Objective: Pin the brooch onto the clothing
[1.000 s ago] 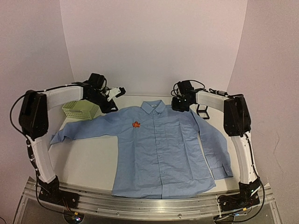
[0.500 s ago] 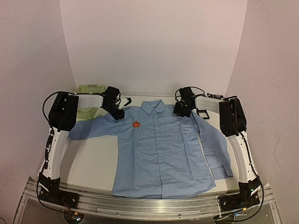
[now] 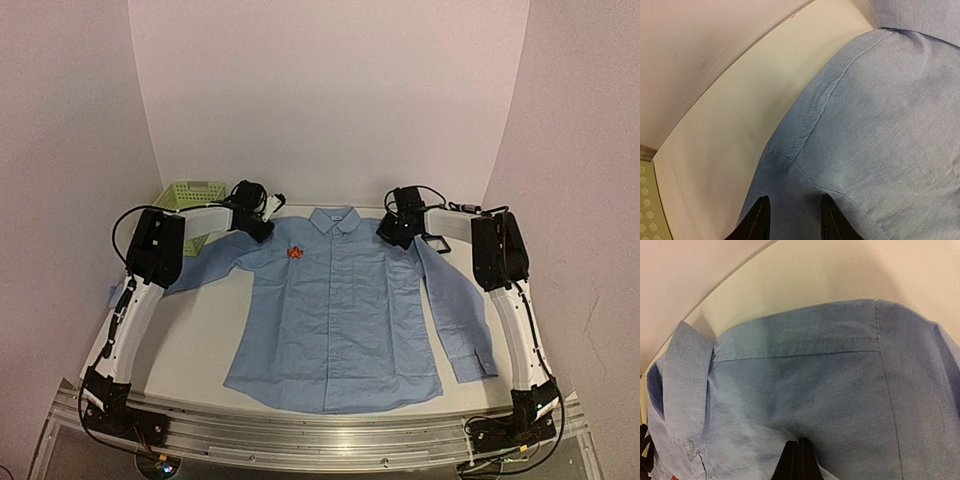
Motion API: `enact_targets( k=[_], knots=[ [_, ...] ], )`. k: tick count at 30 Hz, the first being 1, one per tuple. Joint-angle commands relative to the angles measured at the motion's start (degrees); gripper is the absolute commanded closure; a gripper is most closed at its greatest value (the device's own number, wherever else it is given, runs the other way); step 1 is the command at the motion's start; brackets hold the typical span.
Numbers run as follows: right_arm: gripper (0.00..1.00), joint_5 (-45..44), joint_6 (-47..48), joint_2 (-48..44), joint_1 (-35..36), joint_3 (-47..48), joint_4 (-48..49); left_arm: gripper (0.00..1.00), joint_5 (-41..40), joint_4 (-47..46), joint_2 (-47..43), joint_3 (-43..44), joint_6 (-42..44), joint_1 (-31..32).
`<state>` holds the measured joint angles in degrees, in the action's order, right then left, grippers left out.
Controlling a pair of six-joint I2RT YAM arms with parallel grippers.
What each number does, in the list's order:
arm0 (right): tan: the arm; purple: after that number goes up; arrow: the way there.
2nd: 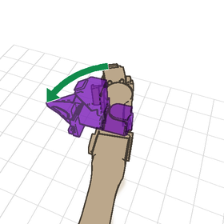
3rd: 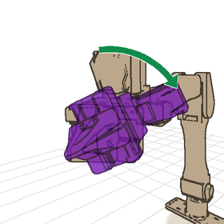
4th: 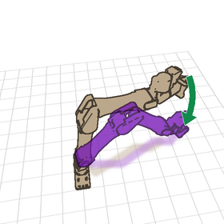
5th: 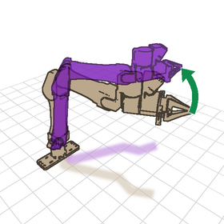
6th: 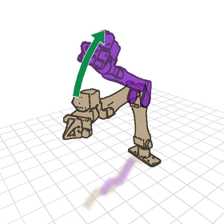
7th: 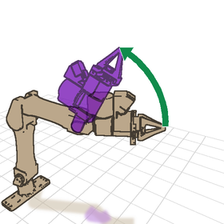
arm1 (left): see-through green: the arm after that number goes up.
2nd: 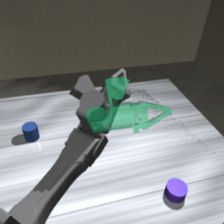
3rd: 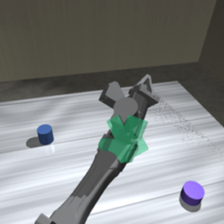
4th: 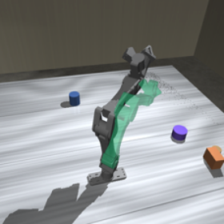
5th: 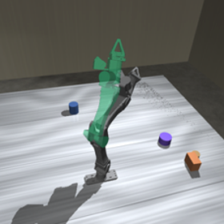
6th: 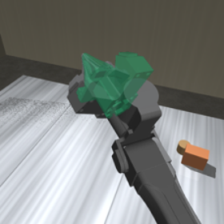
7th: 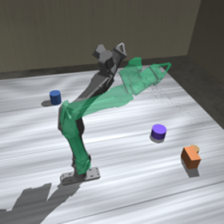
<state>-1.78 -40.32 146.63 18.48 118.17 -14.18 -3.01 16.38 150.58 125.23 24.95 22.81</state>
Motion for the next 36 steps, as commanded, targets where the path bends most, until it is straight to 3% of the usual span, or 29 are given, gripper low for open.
enact_targets(
  k=[1, 11, 21, 24, 26, 30, 36],
  knots=[
    [1.0, 0.96, 3.18, 3.31, -0.81, 2.46, -1.19, 0.66, -0.8, 1.47, 0.94, -0.57, -0.56, -0.45],
    [1.0, 6.14, 12.27, -0.54, -0.81, 4.58, -0.71, 0.62, 2.78, -0.52, -7.4, -5.53, 4.54, -0.4],
    [0.89, 8.11, 18.6, -14.63, -0.81, -0.21, -0.59, 0.55, 12.88, 7.4, -19.08, -6.84, 8.07, -0.04],
    [0.78, 9.26, 19.98, -20.04, -0.81, -5.77, -0.37, 0.53, 15.52, 9.23, -25.32, -13.08, 9.66, 0.0],
    [0.62, 9.98, 21.27, -24.43, -0.81, -10.73, -0.23, 0.49, 17.68, 10.12, -31.43, -18.87, 9.54, -0.18],
    [0.43, 8.1, 23.69, -34.71, -1.02, -22.35, 1.11, 0.41, 27.41, 9.28, -45.38, -30.94, 3.26, -2.8],
    [0.34, 3.12, 22.83, -48.71, -3.36, -39.55, 1.96, 0.39, 31.46, 4.97, -62.18, -48.63, 0.68, -8.02]
  ],
)
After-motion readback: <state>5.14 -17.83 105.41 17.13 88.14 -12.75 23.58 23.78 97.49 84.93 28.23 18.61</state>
